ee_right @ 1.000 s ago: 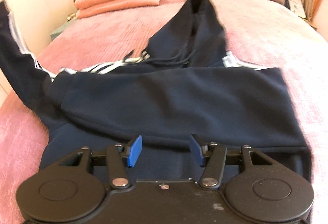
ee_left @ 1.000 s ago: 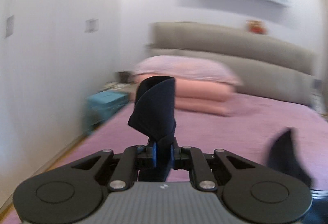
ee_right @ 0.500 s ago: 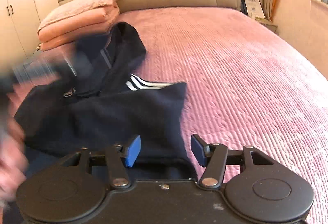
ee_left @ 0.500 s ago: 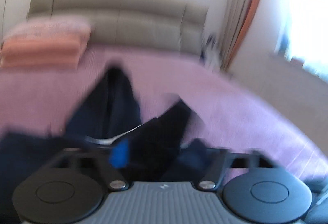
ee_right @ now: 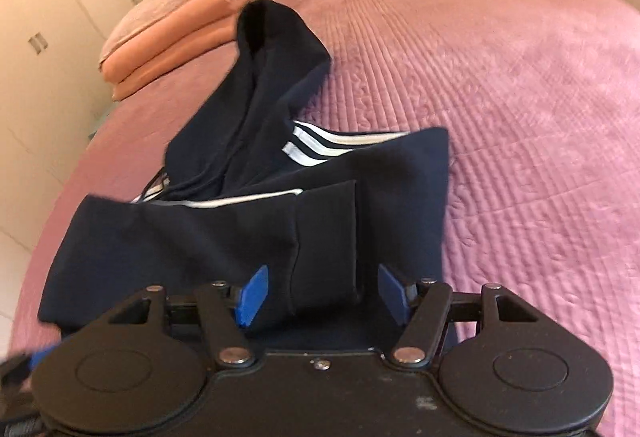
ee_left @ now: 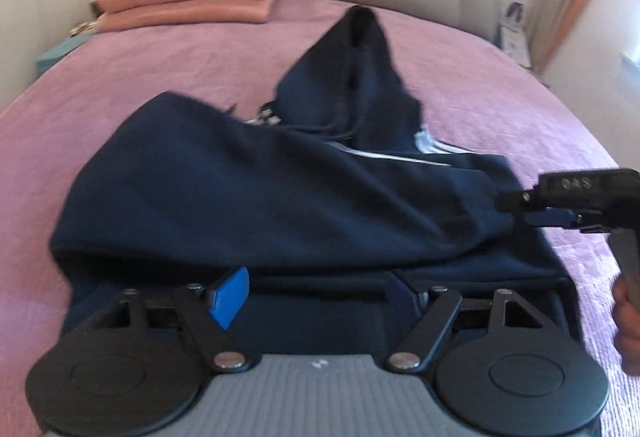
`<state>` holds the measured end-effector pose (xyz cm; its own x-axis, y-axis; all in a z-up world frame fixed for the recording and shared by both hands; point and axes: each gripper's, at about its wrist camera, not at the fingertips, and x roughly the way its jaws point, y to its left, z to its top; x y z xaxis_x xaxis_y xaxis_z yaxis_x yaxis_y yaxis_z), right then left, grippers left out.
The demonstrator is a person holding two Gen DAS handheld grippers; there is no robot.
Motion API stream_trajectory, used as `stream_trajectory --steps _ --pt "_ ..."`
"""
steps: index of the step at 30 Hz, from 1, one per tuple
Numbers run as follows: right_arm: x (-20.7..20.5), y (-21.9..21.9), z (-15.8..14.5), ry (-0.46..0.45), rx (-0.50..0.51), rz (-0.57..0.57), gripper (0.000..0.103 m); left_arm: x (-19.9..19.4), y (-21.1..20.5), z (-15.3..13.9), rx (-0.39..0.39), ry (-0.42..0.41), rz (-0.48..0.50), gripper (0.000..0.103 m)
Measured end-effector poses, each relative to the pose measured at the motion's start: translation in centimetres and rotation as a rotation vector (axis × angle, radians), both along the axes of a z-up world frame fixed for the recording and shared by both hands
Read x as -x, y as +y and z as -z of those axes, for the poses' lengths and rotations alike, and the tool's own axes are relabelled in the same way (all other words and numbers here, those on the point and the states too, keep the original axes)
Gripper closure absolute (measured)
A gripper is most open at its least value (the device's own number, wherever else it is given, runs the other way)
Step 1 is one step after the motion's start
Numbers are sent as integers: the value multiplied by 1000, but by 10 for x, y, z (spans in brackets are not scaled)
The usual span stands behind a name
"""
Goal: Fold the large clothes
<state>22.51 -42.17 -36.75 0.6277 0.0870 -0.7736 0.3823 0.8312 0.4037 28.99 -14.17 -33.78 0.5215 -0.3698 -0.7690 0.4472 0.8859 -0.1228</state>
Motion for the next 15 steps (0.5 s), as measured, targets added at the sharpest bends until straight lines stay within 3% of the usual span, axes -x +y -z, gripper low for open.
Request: stream_trajectory --steps 4,6,7,8,11,15 --pt "-23 -5 26 45 -41 -2 30 -3 7 6 -4 12 -7 29" --pt "-25 2 24 21 -56 -39 62 -2 12 6 -7 17 -14 29" --pt "-25 10 16 -2 -14 -67 75 -3 15 7 -4 19 -22 29" --pt "-25 17 8 -18 25 -96 95 -2 18 5 0 19 -29 29" --pt "-18 26 -22 -70 127 -106 95 -8 24 1 7 3 -48 31" --pt "11 18 -61 -114 307 -33 97 -20 28 -12 26 -46 -57 30"
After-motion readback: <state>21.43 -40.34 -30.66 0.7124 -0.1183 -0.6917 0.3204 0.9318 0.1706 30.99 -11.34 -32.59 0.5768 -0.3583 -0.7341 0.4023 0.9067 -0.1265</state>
